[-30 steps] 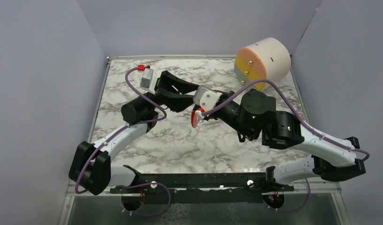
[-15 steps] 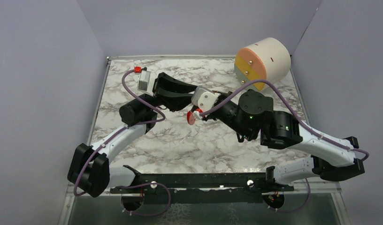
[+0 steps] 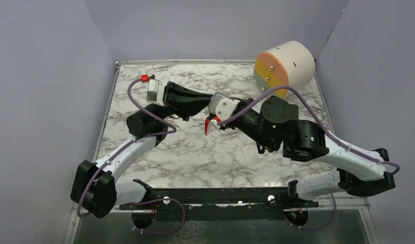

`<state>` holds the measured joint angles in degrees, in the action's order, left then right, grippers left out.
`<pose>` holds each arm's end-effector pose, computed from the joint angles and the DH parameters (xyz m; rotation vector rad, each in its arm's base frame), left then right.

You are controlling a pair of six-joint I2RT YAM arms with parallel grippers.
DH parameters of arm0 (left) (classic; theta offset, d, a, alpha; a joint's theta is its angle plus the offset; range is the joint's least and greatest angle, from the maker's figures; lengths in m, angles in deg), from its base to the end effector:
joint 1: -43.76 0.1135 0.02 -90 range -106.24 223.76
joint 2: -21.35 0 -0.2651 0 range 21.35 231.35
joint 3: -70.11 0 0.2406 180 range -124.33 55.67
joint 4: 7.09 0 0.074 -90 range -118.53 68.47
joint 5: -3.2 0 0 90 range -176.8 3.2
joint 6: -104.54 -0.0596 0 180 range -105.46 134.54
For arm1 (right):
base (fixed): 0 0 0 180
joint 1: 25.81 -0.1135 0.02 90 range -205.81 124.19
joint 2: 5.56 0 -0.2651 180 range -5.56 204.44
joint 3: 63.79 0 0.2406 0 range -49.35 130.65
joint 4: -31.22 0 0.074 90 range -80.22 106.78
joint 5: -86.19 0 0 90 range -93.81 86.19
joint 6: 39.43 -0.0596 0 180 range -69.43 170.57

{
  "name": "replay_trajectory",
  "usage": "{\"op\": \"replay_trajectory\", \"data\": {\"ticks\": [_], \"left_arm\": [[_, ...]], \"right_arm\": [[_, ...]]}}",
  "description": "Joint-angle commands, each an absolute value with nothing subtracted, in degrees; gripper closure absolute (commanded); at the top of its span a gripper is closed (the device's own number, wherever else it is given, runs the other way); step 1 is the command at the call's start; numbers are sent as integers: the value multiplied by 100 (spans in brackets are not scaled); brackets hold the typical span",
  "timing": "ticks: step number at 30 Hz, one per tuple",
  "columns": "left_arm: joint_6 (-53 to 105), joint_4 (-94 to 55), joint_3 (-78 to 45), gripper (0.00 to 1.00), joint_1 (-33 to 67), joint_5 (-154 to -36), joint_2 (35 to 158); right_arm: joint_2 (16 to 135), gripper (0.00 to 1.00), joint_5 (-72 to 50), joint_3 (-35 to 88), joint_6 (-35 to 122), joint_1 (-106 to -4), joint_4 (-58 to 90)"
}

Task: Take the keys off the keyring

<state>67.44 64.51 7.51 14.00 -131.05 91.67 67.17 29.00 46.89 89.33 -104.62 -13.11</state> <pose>0.1708 -0.1456 0.4356 0.7295 0.6404 -1.5164 0.0810 0.2432 0.5008 -1.1570 1.1967 0.0477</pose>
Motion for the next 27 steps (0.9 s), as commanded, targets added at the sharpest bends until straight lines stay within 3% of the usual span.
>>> {"op": "replay_trajectory", "data": {"ticks": [1,6,27], "left_arm": [[6709,6240,618,91,1377,-13160,9157],[6642,6137,582,100,1378,-13199,9197],[5356,4479,663,100,1380,-12062,8709]], "right_arm": [[6764,99,3059,4831,9133,-10496,-877],[6801,99,3130,4852,9204,-10492,-764],[6623,99,3331,4772,9091,-10561,-897]]}}
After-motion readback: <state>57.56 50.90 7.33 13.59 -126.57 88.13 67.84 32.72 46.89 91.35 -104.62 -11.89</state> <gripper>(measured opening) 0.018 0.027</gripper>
